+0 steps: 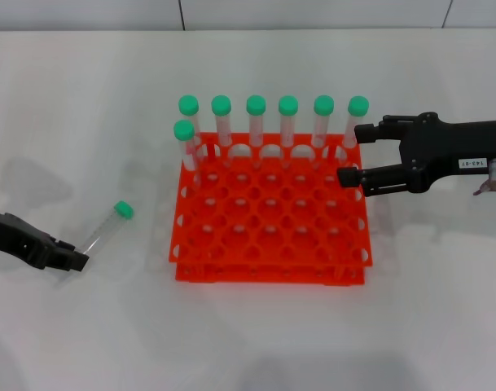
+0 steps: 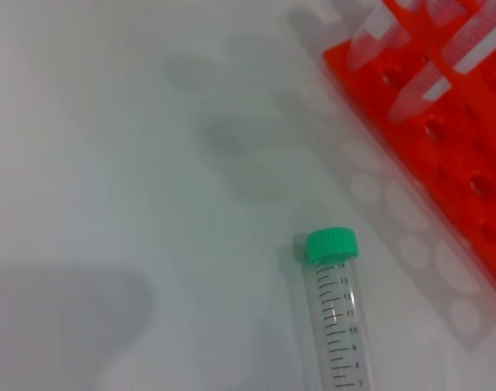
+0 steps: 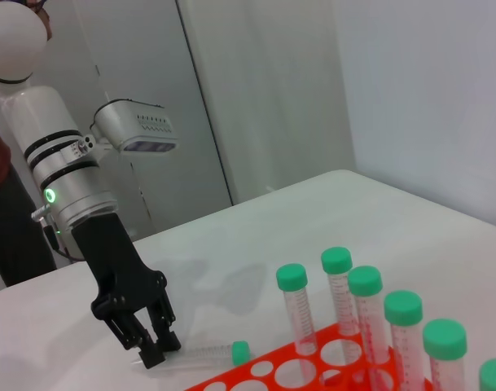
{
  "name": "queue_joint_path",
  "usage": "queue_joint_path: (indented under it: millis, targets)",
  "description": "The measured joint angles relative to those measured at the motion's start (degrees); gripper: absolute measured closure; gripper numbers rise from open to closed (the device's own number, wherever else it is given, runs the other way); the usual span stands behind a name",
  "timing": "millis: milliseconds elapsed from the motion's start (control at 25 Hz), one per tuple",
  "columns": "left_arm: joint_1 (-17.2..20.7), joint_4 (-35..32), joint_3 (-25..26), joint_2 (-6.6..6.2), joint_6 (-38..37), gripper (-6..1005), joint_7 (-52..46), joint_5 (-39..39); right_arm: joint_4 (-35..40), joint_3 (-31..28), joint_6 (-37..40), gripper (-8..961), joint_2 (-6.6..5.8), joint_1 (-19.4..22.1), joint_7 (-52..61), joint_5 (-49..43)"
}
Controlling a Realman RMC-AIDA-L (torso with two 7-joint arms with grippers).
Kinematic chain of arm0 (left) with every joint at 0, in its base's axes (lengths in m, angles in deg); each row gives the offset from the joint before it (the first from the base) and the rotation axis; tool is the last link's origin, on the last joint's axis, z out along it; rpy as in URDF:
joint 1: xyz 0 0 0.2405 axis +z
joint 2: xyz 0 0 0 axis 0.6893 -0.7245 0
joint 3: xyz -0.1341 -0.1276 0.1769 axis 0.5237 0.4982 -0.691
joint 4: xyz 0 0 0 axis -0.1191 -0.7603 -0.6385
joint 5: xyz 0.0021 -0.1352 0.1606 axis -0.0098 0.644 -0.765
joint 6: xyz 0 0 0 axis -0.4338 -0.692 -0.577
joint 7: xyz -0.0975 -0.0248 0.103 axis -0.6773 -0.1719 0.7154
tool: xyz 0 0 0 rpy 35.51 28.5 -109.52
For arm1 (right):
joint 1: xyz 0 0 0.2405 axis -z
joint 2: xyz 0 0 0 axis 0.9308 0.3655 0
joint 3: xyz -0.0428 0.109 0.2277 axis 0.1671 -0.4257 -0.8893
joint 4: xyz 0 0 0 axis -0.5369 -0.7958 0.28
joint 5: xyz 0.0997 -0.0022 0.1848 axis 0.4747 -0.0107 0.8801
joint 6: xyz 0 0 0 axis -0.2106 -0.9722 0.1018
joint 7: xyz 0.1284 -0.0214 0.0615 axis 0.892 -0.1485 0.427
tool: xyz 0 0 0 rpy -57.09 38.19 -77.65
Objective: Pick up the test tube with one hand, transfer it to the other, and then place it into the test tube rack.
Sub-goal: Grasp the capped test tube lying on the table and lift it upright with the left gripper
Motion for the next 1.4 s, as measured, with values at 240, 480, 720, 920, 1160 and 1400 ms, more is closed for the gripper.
queue_joint_path:
  millis: [240,480,720,920,1160,1400]
  targets:
    - [-0.05,0.14,-0.01,-0.07,0.00,693,-0.24,0.00,0.00,-0.07,0.00,94,0.00,0.00,-0.06,0.00]
    - [-0.26,0.21,-0.01,-0.17,0.05,710,-0.54,0.00,0.00,-0.09,0.00,94,0.00,0.00,-0.08,0.00]
    - [-0.69,0.19,0.00,-0.32,0.79,750,-1.75,-0.44,0.01,-0.15,0.00,94,-0.07,0.00,-0.09,0.01]
    - [-0.73,0.28,-0.08,-0.32,1.26,795,-1.83,-0.91,0.00,-0.15,-0.17,94,-0.09,0.00,-0.09,0.01]
    - [-0.72,0.40,-0.63,-0.22,1.37,826,-1.64,-1.01,0.01,-0.15,-0.43,94,-0.09,0.00,-0.08,0.01]
    - [-0.71,0.42,-0.94,-0.19,1.45,825,-1.68,-1.13,0.04,-0.15,-0.68,94,-0.09,0.00,-0.09,0.01]
